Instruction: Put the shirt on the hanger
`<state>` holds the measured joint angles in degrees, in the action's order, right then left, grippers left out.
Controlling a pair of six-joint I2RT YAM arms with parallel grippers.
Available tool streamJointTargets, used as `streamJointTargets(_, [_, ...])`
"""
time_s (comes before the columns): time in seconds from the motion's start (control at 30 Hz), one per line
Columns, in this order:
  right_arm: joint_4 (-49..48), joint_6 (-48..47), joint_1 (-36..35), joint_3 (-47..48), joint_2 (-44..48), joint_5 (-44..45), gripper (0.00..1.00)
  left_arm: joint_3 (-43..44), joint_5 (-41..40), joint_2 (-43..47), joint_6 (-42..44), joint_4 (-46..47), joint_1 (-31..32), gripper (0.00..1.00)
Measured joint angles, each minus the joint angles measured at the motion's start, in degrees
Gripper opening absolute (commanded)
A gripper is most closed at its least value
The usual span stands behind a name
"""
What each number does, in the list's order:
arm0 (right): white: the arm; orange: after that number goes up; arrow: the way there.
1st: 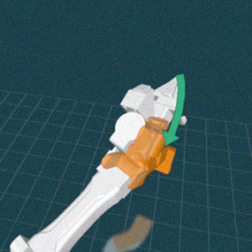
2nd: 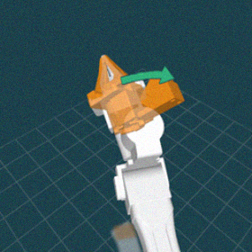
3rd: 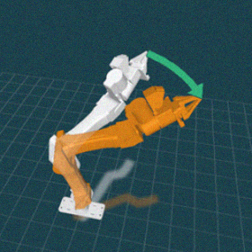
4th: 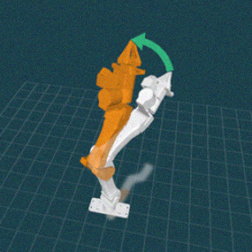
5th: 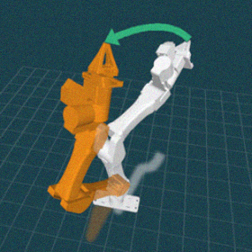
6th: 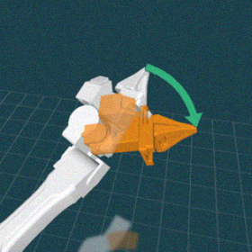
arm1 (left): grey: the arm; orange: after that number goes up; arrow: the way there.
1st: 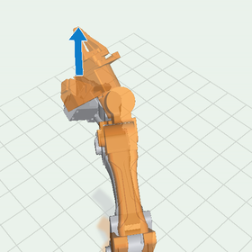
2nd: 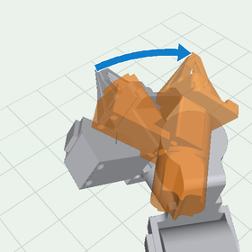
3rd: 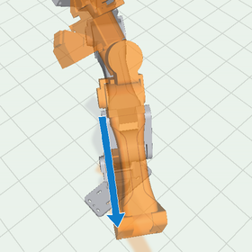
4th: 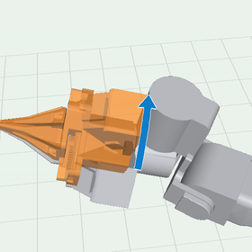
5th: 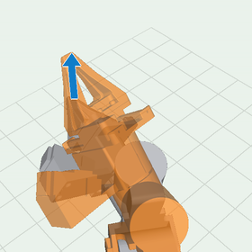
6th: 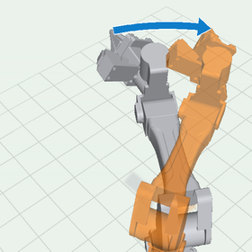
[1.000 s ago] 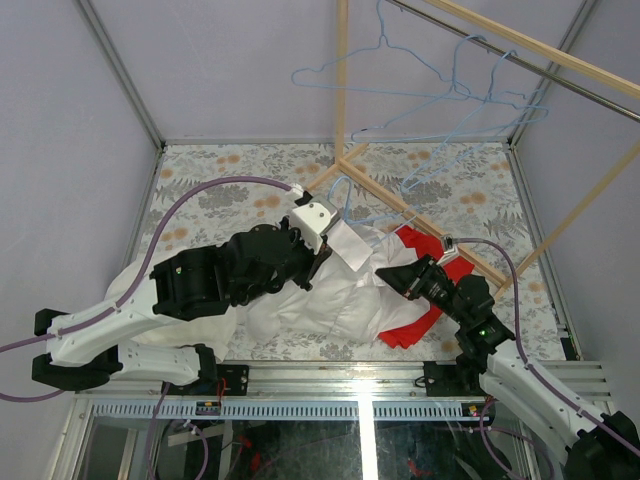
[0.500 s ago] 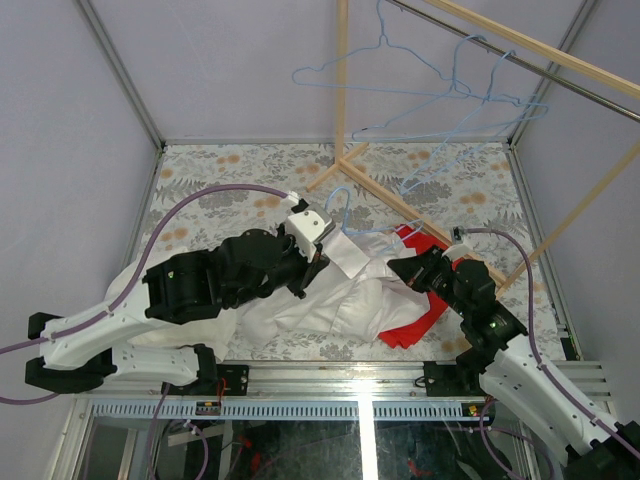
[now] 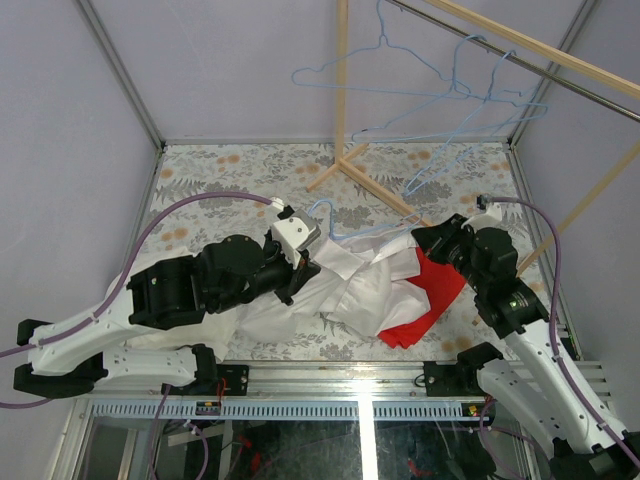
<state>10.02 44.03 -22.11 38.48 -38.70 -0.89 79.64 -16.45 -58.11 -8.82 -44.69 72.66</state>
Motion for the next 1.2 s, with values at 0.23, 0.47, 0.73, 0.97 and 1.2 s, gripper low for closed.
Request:
streamJointTargets(0.23, [3.5,-7.28,0.76,7.54,-5.9,0.11,0.0,-0.02,0.66,0.04,0.07,0.04,0.0,0.0])
streamJointTargets(0.47, [4.61,-12.63,0.81,10.45,-8.61,-1.05,0.0,-0.02,1.25,-0.07,0.11,0.04,0.0,0.0])
streamJointTargets(0.73, [7.45,-18.78,1.07,15.85,-7.87,0.28,0.0,-0.04,3.19,-0.37,0.76,0.15,0.0,0.0])
streamJointTargets(0.97, [10.32,-22.75,1.25,19.06,-8.0,-0.07,0.0,-0.04,3.52,-1.84,0.98,0.31,0.0,0.0])
streamJointTargets(1.2, [16.35,-26.75,1.92,23.76,-7.23,1.01,0.0,-0.02,3.13,-3.21,0.98,1.29,0.0,0.0])
